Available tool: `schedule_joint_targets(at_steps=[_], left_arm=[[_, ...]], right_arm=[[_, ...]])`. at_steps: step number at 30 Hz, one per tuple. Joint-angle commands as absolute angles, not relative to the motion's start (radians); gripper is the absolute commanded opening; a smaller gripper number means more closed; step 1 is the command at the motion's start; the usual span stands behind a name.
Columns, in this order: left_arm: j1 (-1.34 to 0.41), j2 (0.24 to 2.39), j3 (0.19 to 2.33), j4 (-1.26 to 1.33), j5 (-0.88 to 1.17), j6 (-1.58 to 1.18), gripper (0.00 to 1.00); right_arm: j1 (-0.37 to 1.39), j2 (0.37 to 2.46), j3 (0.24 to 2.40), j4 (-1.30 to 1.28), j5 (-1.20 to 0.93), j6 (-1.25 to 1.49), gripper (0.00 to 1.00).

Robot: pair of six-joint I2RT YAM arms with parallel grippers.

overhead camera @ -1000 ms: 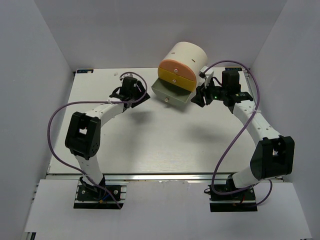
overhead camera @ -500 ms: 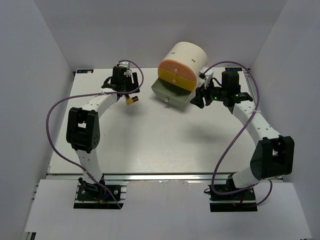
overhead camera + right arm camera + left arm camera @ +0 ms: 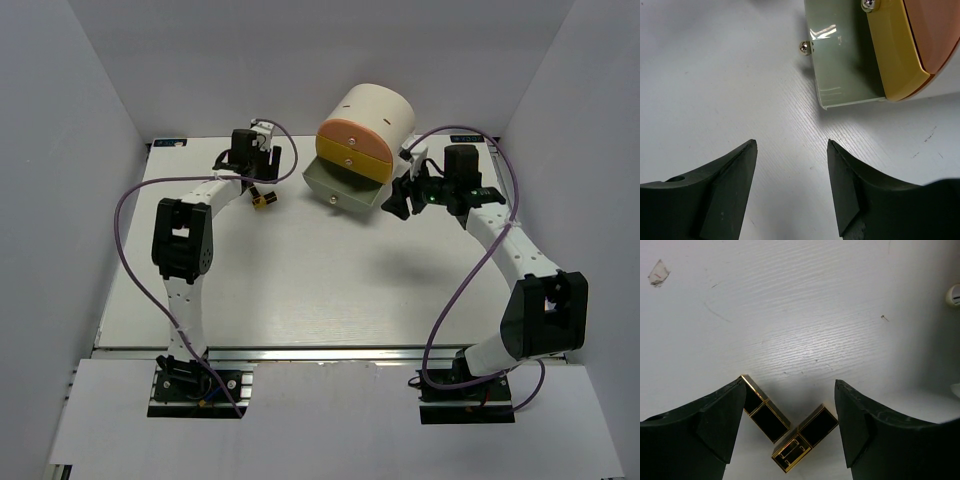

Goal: Organize the makeup

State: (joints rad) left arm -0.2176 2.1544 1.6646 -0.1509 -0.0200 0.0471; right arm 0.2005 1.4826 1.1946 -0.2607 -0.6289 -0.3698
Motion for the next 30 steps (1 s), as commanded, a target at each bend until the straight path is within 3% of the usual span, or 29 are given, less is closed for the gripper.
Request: schedule_joint_targets(at_steps=[1,13,30], left_arm=[[-0.21,2.157,1.707,-0.14,0.095,0.141,0.81],[-0.201,2.189,1.678,-0.179,0.334,0.202,0.74],[-0.189,2.256,1.687,-0.322,0.267,0.282,0.71]], right_arm=[[0.187,1.459,1.192,-0.238,-0.634,-0.374,0.64],[0.167,1.485,1.21,-0.241,-0.643,-0.376,0.64],[0.155,1.483,1.213,-0.252,-0.649,-0.371,0.64]])
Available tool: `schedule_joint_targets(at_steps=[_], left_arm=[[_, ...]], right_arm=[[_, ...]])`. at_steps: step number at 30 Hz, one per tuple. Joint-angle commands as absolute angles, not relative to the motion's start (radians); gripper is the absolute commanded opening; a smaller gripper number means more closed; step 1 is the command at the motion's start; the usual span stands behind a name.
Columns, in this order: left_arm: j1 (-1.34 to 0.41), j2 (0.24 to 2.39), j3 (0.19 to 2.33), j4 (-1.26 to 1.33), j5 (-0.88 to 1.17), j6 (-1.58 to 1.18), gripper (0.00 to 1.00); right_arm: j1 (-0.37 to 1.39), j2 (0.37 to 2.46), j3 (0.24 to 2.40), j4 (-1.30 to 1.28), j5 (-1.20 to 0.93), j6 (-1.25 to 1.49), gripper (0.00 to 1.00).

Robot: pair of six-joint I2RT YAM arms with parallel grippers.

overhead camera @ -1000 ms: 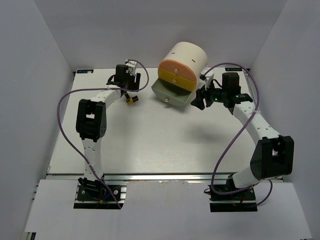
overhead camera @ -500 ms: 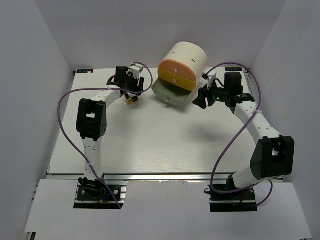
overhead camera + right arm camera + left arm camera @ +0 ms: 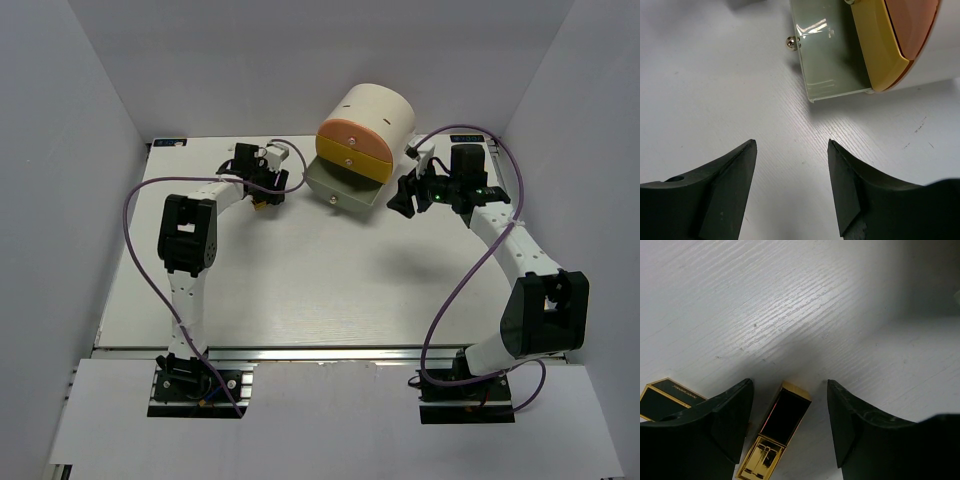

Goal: Organize the makeup

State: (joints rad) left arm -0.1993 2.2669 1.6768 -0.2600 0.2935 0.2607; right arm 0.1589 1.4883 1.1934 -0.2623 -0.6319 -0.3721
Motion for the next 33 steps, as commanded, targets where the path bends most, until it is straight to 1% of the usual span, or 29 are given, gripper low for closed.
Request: schedule_joint_targets(at_steps=[1,5,6,8,9,12,13,14,15,18,19,21,22,28,33], left_arm=[[-0.189,2.256,1.684,-0.324,0.253,0.282,0.7],[-0.189,2.238,1.646,-0.315,0.209,0.272,0.61],[-0.189,2.223,1.634,-0.305,0.196,0.265,0.55],[-0.189,2.206,1.593,-0.296,0.169,0.261,0.5],[-0.189,2.188,1.579,-0.284,0.163,0.259,0.45],[-0.189,2.155,1.523,-0.253,0.155,0.252,0.37],[-0.189,2.136,1.514,-0.244,0.155,0.245,0.3],[-0.189,2.126,1.497,-0.235,0.158,0.238,0.27],[-0.189,2.109,1.493,-0.221,0.161,0.221,0.2],[-0.189,2.082,1.488,-0.19,0.192,0.183,0.11],[-0.189,2.059,1.486,-0.184,0.198,0.169,0.06],[-0.189,2.031,1.477,-0.152,0.227,0.117,0.03],[-0.189,2.016,1.473,-0.143,0.241,0.1,0.0],[-0.189,1.885,1.41,-0.074,0.305,-0.116,0.0],[-0.193,1.766,1.289,0.122,0.394,-0.395,0.0]], right_arm=[[0.153,1.482,1.212,-0.255,-0.65,-0.371,0.64],[0.155,1.483,1.212,-0.253,-0.655,-0.368,0.64],[0.153,1.483,1.212,-0.252,-0.655,-0.365,0.64],[0.153,1.482,1.212,-0.249,-0.658,-0.362,0.64],[0.155,1.48,1.212,-0.247,-0.658,-0.362,0.64],[0.153,1.479,1.21,-0.244,-0.663,-0.359,0.64],[0.153,1.477,1.207,-0.244,-0.666,-0.357,0.64],[0.153,1.476,1.207,-0.242,-0.666,-0.357,0.64],[0.153,1.476,1.206,-0.241,-0.667,-0.356,0.64],[0.155,1.471,1.206,-0.239,-0.67,-0.354,0.64],[0.153,1.468,1.206,-0.239,-0.672,-0.354,0.64],[0.153,1.463,1.206,-0.241,-0.672,-0.354,0.64],[0.153,1.459,1.206,-0.241,-0.673,-0.354,0.64],[0.153,1.44,1.192,-0.242,-0.68,-0.35,0.64],[0.155,1.442,1.207,-0.252,-0.692,-0.35,0.64]])
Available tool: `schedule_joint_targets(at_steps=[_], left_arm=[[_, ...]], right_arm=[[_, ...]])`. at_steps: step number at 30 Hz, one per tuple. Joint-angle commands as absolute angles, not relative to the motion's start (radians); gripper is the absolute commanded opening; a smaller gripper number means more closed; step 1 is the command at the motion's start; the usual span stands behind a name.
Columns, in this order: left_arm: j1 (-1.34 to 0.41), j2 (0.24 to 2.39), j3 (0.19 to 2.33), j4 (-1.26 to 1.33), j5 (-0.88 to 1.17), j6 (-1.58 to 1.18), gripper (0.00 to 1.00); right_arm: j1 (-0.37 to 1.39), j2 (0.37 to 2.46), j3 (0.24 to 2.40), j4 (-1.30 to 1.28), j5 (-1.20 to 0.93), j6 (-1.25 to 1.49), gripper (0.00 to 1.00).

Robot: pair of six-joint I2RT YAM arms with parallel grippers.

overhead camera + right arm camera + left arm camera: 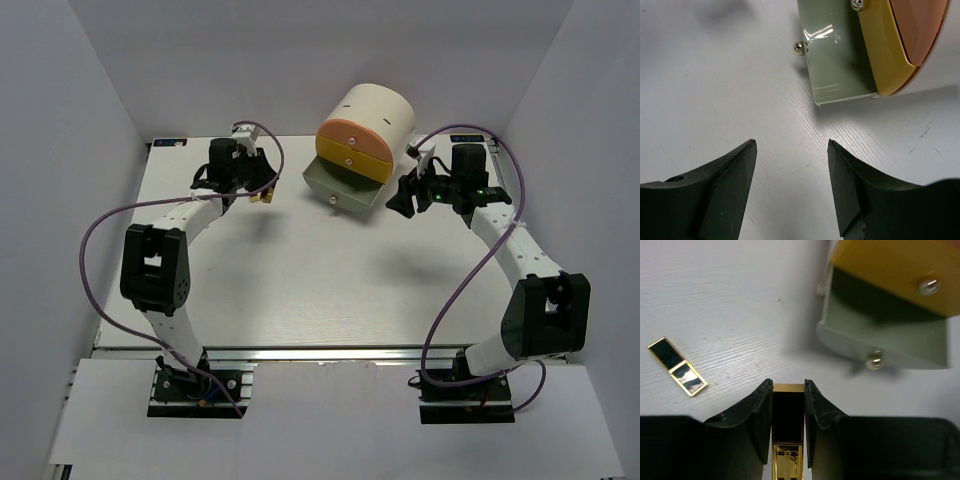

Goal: Organize the makeup

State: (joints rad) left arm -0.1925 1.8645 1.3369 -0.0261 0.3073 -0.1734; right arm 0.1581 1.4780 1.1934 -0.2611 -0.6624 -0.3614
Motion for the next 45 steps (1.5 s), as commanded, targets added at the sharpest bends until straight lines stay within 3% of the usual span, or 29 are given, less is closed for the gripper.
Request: schedule_joint_targets(at_steps=[1,11,18,26,33,41,45], left_arm=[[-0.196,1.755,1.278,0.136,0.397,-0.437,0.0],[-0.334,1.772,1.23,0.423,0.279,-0.905,0.0],[-0.376,1.881,1.334,0.445,0.16,-1.17,0.0],[-0.397,2.006,1.473,0.347,0.043,-1.29,0.0],[-0.428,2.091,1.586,0.249,-0.09,-1.342,0.2],[-0.451,2.131,1.629,0.206,-0.129,-1.313,0.6],[-0.453,2.125,1.637,0.19,-0.133,-1.29,0.66]], right_arm=[[0.153,1.44,1.21,-0.25,-0.693,-0.351,0.64],[0.153,1.425,1.207,-0.224,-0.672,-0.305,0.62],[0.153,1.37,1.163,-0.218,-0.643,-0.311,0.61],[0.153,1.353,1.134,-0.201,-0.64,-0.301,0.62],[0.155,1.361,1.14,-0.199,-0.641,-0.302,0.62],[0.155,1.358,1.134,-0.196,-0.637,-0.302,0.62],[0.155,1.356,1.132,-0.196,-0.637,-0.304,0.63]])
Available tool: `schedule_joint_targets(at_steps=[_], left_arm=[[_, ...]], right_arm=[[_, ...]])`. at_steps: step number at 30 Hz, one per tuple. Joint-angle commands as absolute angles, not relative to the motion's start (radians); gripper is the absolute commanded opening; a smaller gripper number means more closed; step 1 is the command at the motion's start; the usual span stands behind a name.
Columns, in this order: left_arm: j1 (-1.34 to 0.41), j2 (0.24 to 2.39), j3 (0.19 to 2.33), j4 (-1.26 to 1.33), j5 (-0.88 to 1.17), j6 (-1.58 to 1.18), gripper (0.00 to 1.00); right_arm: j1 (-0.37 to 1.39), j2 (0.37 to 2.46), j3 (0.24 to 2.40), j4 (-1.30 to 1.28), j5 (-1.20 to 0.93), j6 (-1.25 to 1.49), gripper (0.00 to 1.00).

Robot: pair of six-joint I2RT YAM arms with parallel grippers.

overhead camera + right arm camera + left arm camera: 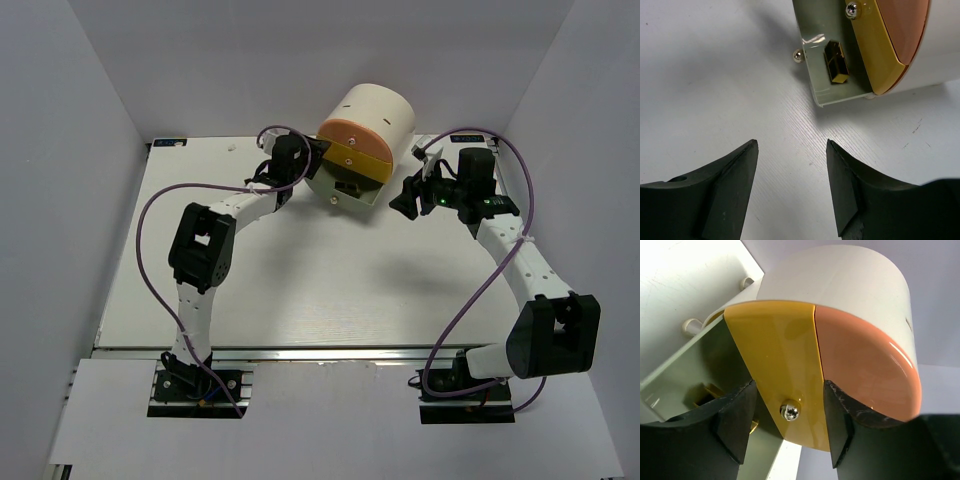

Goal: Organize the makeup

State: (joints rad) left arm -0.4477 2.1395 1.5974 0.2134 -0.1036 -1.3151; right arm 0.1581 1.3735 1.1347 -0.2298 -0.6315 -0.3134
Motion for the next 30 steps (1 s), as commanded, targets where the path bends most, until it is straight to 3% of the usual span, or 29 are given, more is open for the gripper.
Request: schedule_joint_targets(at_steps=[1,4,7,8,9,11,14,15,16,18,19,22,30], left_arm=[[-0.453,2.122,1.638,0.19,-0.13,-1.284,0.66],[-0.453,2.108,1.669,0.164,-0.13,-1.235,0.61],[-0.442,2.082,1.727,0.073,-0.126,-1.102,0.34],[-0.428,2.076,1.741,0.036,-0.12,-1.004,0.16],[-0.417,2.06,1.752,-0.009,-0.12,-0.965,0.09],[-0.39,2.034,1.717,-0.115,-0.089,-0.872,0.02],[-0.298,1.95,1.579,-0.166,-0.035,-0.772,0.0],[-0.279,1.928,1.544,-0.205,-0.049,-0.746,0.01],[-0.267,1.893,1.498,-0.231,-0.072,-0.689,0.08],[-0.236,1.872,1.468,-0.302,-0.184,-0.64,0.32],[-0.23,1.864,1.46,-0.317,-0.211,-0.596,0.49],[-0.216,1.893,1.469,-0.36,-0.264,-0.52,0.64],[-0.215,2.1,1.707,-0.469,-0.365,-0.381,0.72]], right_arm=[[0.153,1.356,1.132,-0.196,-0.637,-0.304,0.63],[0.155,1.356,1.132,-0.195,-0.643,-0.307,0.63],[0.153,1.355,1.132,-0.199,-0.64,-0.314,0.63],[0.155,1.353,1.132,-0.202,-0.637,-0.314,0.63],[0.155,1.35,1.131,-0.202,-0.635,-0.318,0.63],[0.153,1.347,1.123,-0.201,-0.637,-0.319,0.63],[0.153,1.345,1.115,-0.195,-0.641,-0.314,0.63],[0.155,1.345,1.114,-0.193,-0.643,-0.311,0.63],[0.155,1.347,1.112,-0.189,-0.647,-0.307,0.63],[0.155,1.351,1.111,-0.186,-0.661,-0.302,0.63],[0.153,1.358,1.114,-0.189,-0.666,-0.301,0.63],[0.155,1.374,1.127,-0.202,-0.676,-0.307,0.65],[0.153,1.379,1.138,-0.218,-0.686,-0.314,0.68]])
